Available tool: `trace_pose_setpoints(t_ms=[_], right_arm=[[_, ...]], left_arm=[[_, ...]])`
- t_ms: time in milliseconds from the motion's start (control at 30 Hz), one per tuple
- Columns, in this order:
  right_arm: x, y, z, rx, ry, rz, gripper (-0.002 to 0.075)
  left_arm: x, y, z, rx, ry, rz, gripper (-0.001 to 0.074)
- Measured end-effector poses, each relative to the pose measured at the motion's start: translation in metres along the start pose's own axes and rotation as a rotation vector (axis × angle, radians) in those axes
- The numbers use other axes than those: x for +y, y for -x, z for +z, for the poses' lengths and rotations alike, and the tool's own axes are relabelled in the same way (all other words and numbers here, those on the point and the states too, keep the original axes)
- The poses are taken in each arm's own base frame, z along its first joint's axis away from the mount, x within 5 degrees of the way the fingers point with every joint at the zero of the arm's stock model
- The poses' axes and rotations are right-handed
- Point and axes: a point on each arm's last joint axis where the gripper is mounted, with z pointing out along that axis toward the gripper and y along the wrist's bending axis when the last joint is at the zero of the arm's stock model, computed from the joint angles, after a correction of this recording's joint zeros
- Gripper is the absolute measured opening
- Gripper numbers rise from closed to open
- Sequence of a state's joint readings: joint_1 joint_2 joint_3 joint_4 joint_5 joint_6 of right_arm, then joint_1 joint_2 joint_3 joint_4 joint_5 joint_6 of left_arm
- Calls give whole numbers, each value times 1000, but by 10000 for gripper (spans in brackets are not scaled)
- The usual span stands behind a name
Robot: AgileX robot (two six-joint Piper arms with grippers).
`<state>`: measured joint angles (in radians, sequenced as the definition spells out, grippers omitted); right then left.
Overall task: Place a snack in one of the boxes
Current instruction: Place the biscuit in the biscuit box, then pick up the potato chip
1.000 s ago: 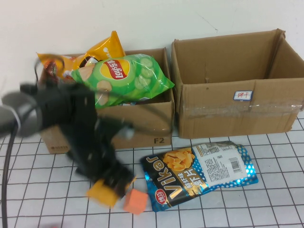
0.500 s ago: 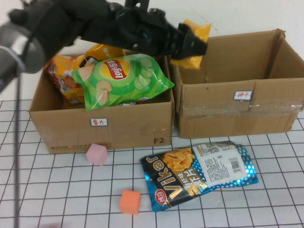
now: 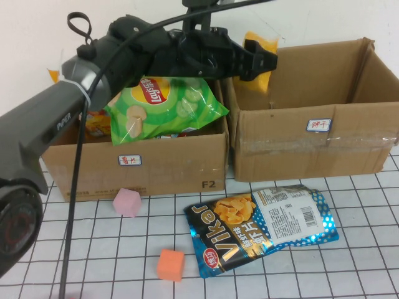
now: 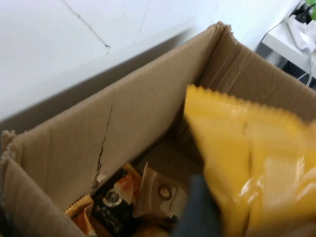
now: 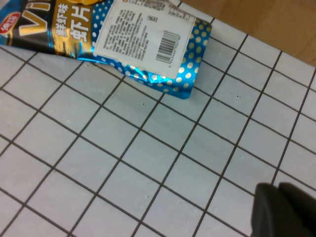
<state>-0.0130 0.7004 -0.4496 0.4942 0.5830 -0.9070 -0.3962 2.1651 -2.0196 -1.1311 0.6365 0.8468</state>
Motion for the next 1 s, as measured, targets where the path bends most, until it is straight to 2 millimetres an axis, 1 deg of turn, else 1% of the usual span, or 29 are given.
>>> trace_pose_setpoints(t_ms=[67, 133, 167, 233, 267, 333, 400, 433, 467, 533, 567, 633, 733, 800, 867, 933, 1000], right_arm=[[0, 0, 0, -1, 1, -1, -1], [0, 0, 0, -1, 1, -1, -1], [0, 0, 0, -1, 1, 0, -1], [0, 0, 0, -3, 3, 4, -1], [0, 1, 0, -6, 4, 7, -1], [1, 1, 0, -13, 10, 19, -1], [2, 2, 1, -24, 22, 45, -1], [3, 1, 2, -32, 30, 67, -1], [4, 0, 3, -36, 40, 87, -1], [5, -2, 7, -36, 60, 109, -1], [6, -2, 9, -37, 70, 114, -1], [6, 0, 11, -49, 88, 129, 6], [7, 4, 15, -82, 120, 158, 57], [7, 8, 18, -109, 143, 180, 115], [6, 12, 23, -136, 171, 240, 203], [5, 16, 28, -168, 201, 343, 290], [3, 20, 34, -192, 222, 442, 372]], left_arm=[[0, 0, 0, 4, 3, 9, 575], [-1, 0, 0, 6, 6, 24, 617], [-1, 1, -1, 9, 11, 37, 619], [-2, 3, -4, 15, 23, 51, 602], [-4, 5, -6, 21, 30, 60, 578], [-8, 8, -13, 50, 34, 76, 497], [-17, 13, -25, 97, 49, 121, 370], [-18, 14, -30, 132, 72, 147, 310], [-21, 16, -38, 168, 100, 173, 232], [-32, 24, -56, 227, 156, 241, 112], [-37, 27, -66, 260, 188, 277, 73], [-47, 32, -85, 318, 236, 317, 31], [-63, 40, -114, 377, 272, 347, 9], [-74, 42, -132, 396, 278, 351, 5], [-84, 41, -147, 402, 279, 347, 2], [-90, 35, -158, 415, 278, 340, 0], [-96, 24, -169, 428, 273, 326, 0]])
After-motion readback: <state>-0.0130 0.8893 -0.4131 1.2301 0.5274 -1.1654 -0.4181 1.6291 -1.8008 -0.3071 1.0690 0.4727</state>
